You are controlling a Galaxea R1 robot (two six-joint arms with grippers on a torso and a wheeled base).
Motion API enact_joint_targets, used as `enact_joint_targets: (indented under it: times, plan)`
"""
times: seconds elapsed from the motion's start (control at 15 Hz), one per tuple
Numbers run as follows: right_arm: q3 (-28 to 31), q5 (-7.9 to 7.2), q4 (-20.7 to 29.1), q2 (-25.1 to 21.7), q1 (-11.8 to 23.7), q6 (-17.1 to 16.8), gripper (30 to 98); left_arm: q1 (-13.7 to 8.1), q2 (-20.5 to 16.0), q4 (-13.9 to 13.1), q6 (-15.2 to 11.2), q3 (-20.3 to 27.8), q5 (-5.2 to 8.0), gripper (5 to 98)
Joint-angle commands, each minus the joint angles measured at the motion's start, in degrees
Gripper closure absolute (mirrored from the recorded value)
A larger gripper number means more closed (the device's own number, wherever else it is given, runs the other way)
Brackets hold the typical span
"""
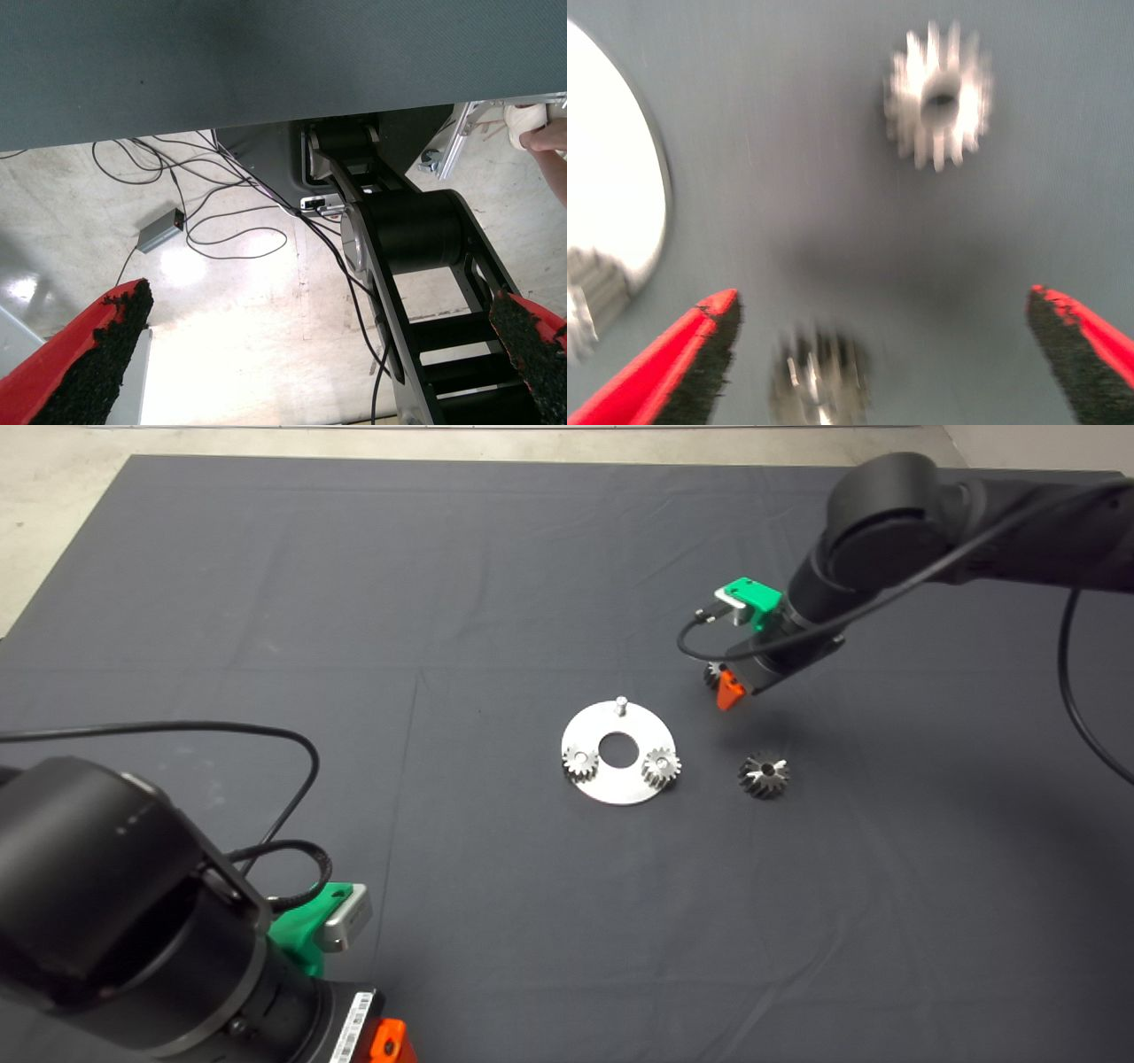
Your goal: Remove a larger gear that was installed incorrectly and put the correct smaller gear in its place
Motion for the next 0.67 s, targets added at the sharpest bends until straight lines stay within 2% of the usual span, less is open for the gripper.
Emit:
enact_joint_targets:
  times: [0.0,0.13,0.2,0.4,0.53,0.6]
  plan:
    - [-12.4,-6.2,0.6,7.3,1.5,0.8,41.3,-0.3,0.0,-1.1,-0.3,0.7,-0.05,5.5]
    - [-15.5,-6.21,0.6,9.8,1.5,0.8,40.0,-0.3,0.0,-1.1,-0.3,0.7,-0.05,5.5]
    - [-17.4,-6.21,0.8,10.8,1.5,0.7,36.6,-0.3,0.0,-1.1,-0.3,0.7,-0.05,5.5]
    - [-23.4,-6.21,1.4,13.6,1.5,0.7,35.8,-0.3,0.0,-1.1,-0.3,0.7,-0.05,5.5]
    - [-26.0,-6.21,3.0,14.0,1.5,0.8,30.5,-0.3,0.0,-1.1,-0.3,0.7,-0.05,5.5]
    - [-26.5,-6.13,3.7,14.0,1.5,0.8,30.5,-0.3,0.0,-1.1,-0.3,0.7,-0.05,5.5]
